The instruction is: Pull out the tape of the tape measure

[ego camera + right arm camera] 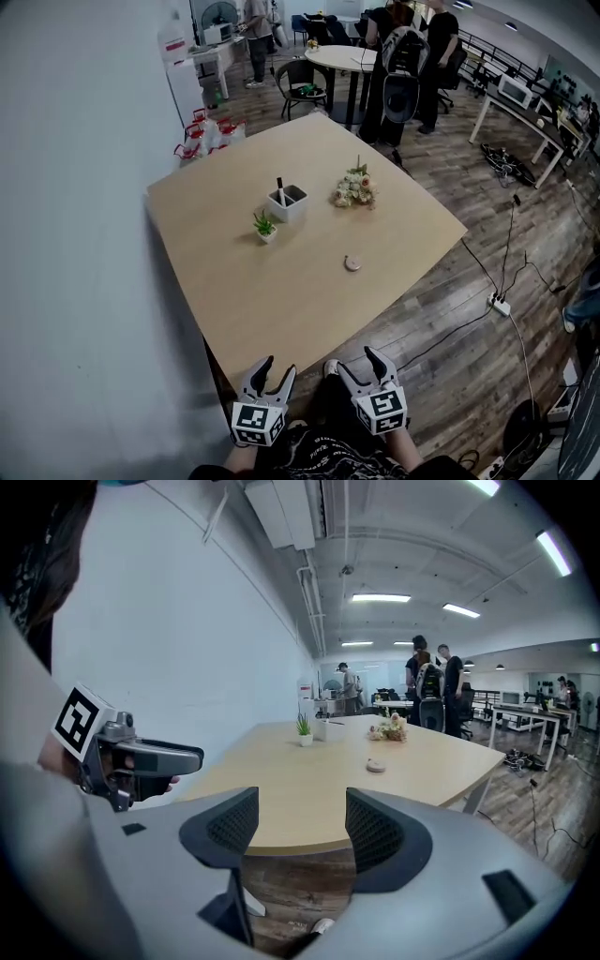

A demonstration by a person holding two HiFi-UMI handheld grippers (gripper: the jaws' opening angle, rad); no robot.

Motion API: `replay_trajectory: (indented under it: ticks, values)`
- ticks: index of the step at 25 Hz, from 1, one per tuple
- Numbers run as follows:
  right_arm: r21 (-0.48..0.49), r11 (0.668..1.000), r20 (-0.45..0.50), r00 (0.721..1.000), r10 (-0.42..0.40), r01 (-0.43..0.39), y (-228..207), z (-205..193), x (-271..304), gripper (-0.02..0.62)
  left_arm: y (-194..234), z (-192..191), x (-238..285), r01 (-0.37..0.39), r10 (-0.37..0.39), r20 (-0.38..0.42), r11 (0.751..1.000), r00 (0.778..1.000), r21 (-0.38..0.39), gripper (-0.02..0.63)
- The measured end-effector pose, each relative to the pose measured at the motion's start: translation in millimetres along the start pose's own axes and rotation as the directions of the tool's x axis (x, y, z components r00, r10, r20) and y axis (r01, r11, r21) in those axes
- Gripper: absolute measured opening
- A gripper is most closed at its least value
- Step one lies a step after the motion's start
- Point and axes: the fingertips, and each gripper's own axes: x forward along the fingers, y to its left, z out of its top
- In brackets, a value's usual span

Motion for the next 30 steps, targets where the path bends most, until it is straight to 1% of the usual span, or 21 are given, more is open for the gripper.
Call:
replay_trajectory:
  ticks: [3, 6, 11, 16, 19, 22, 26, 30]
  values:
    - [-0.013, 0.999, -0.001, 1.0, 0.029, -0.029, -28.2, 17.9, 26.7, 0.291, 6.0, 15.8, 30.5, -0.031, 0.031, -0.001, 0.999, 1.0, -0.01, 0.213]
    - [-0.016, 0.999, 0.009, 0.999, 0.041, -0.041, -57.9, 38.2, 51.8, 0.29, 10.7, 29.6, 61.6, -0.054, 0.054, -0.006, 0.999, 0.999, -0.001, 0.213]
    - [-0.025, 0.996, -0.021, 0.996, 0.089, -0.089, -105.2, 55.2, 88.1, 0.29, 16.1, 56.9, 109.1, -0.121, 0.121, 0.015, 0.992, 0.993, -0.02, 0.213]
    - [-0.053, 0.993, -0.055, 0.993, 0.105, -0.108, -145.9, 67.2, 119.0, 0.291, 20.3, 65.7, 142.5, -0.185, 0.185, 0.008, 0.982, 0.983, -0.049, 0.213]
    - [-0.085, 0.987, -0.091, 0.987, 0.131, -0.139, -159.2, 72.8, 137.2, 0.291, 22.1, 69.6, 154.9, -0.224, 0.225, 0.007, 0.972, 0.974, -0.075, 0.213]
    - [-0.096, 0.983, -0.102, 0.984, 0.146, -0.155, -167.2, 80.9, 152.6, 0.291, 23.7, 68.3, 162.3, -0.246, 0.246, -0.011, 0.965, 0.969, -0.092, 0.213]
    - [-0.111, 0.984, -0.121, 0.985, 0.124, -0.137, -174.3, 82.8, 165.7, 0.291, 29.6, 65.0, 166.4, -0.257, 0.255, -0.033, 0.961, 0.966, -0.103, 0.213]
    - [-0.084, 0.99, -0.161, 0.982, 0.096, -0.11, -180.8, 73.9, 187.8, 0.291, 44.0, 66.1, 168.3, -0.27, 0.268, -0.036, 0.958, 0.963, -0.098, 0.213]
